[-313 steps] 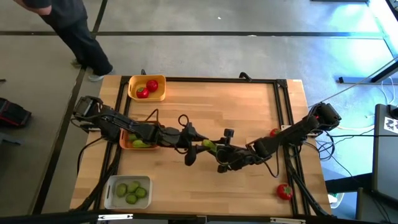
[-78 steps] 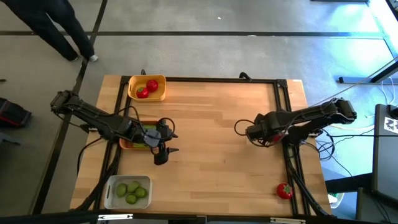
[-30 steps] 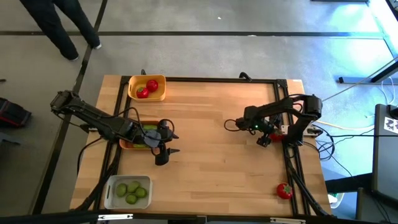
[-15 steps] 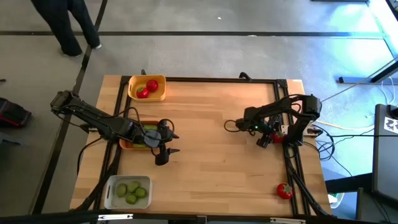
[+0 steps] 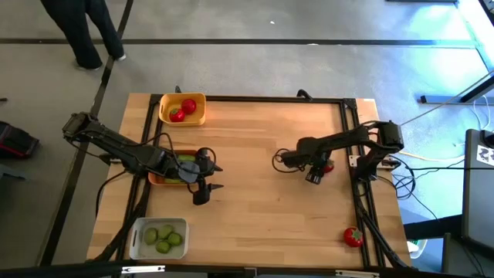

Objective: Sort produce into baskets
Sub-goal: Put the tomato into the yellow bin

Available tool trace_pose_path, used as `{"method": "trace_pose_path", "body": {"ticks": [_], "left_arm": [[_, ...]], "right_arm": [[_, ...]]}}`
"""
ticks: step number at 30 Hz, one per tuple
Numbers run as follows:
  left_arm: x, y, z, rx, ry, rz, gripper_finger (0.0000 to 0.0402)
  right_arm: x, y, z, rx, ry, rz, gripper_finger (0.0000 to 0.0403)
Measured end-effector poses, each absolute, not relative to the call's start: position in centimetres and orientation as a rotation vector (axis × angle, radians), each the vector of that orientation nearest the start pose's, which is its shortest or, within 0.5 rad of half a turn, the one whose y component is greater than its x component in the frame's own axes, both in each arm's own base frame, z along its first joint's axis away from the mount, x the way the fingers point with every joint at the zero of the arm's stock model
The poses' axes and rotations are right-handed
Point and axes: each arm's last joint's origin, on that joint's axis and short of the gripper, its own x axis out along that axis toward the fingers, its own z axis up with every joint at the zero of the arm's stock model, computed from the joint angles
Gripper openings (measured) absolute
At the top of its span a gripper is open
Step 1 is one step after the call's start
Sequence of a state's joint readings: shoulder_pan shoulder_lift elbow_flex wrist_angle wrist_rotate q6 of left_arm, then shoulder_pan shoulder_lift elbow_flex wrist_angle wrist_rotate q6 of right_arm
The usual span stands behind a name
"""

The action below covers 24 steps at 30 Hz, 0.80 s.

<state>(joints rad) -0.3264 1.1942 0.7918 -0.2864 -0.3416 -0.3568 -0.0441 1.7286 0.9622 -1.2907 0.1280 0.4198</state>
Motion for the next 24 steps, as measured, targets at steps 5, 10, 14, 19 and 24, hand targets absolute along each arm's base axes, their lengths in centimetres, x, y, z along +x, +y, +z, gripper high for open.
{"method": "trace_pose_path", "body": {"ticks": [5, 10, 14, 19, 24], "left_arm": [[23.7, -7.0, 24.9, -0.127, 0.616, 0.127, 0.0278], [23.8, -7.0, 25.1, -0.12, 0.594, 0.119, 0.0278], [23.8, -7.0, 25.1, -0.109, 0.595, 0.116, 0.0278], [23.9, -7.1, 25.3, -0.118, 0.57, 0.114, 0.0278], [24.2, -7.1, 25.7, -0.109, 0.522, 0.111, 0.0278]], "right_arm": [[25.1, 0.1, 16.5, 0.145, 1.832, -0.506, 0.0248], [26.3, 1.9, 17.0, 0.138, 1.673, -0.444, 0.0248], [27.2, 3.2, 17.0, 0.116, 1.557, -0.395, 0.0248], [28.7, 4.6, 17.2, 0.095, 1.379, -0.359, 0.0249], [30.1, 5.0, 17.4, 0.125, 1.234, -0.311, 0.0249]]}}
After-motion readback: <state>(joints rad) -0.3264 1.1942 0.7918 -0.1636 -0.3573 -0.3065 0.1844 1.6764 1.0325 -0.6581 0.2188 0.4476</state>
